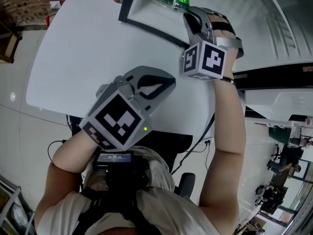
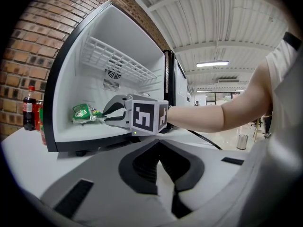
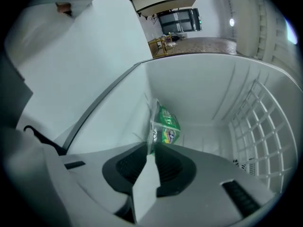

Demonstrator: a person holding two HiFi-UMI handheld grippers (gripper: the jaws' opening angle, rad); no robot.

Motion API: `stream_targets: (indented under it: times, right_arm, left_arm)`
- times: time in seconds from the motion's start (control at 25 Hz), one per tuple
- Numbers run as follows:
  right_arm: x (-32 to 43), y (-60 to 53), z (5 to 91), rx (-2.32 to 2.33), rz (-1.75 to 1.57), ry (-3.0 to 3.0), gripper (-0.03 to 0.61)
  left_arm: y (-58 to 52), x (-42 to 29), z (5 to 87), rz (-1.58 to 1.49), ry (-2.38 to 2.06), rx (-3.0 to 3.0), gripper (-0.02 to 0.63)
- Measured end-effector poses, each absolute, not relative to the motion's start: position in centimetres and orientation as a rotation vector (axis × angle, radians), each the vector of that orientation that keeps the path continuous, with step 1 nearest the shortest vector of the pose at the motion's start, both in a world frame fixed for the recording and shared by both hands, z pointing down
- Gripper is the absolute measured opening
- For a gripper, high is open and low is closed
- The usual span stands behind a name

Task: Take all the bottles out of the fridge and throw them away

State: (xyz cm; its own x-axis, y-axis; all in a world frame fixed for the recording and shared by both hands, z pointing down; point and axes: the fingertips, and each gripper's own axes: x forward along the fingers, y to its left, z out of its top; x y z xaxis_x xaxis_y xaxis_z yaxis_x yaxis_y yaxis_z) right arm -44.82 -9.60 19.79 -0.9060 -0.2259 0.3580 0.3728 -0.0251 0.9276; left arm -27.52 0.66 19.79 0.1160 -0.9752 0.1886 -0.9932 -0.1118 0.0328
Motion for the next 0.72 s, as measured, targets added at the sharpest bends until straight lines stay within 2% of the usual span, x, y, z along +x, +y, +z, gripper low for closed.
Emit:
stream_targets:
  times: [0.04,0.12,0.4,0.52,0.72]
  right_arm:
    - [-44.8,-9.4,19.6,-0.141,-1.999,-1.857,0.02]
    - [-44.7,-9.0,18.8,-0.107,-2.028,-1.874,0.005]
    - [-42.3,-7.4,15.3,-0.027,-2.056,-2.002,0.002]
    - [-40.1,-7.1,14.2,-0.039,-1.941,-2.163,0.003]
    - [-35.7,-6.4,12.1,-0.126,-1.555,-2.583,0.003]
  left_arm:
    - [0.7,-27.5,19.8,0.175,-1.985,2.223,0.012]
    - [0.7,-27.5,19.7,0.164,-1.981,2.209,0.012]
    - [0.8,-27.6,19.7,0.175,-1.984,2.23,0.012]
    - [0.8,-27.5,19.6,0.157,-1.983,2.21,0.012]
    - [0.8,-27.6,19.8,0.151,-1.98,2.198,0.012]
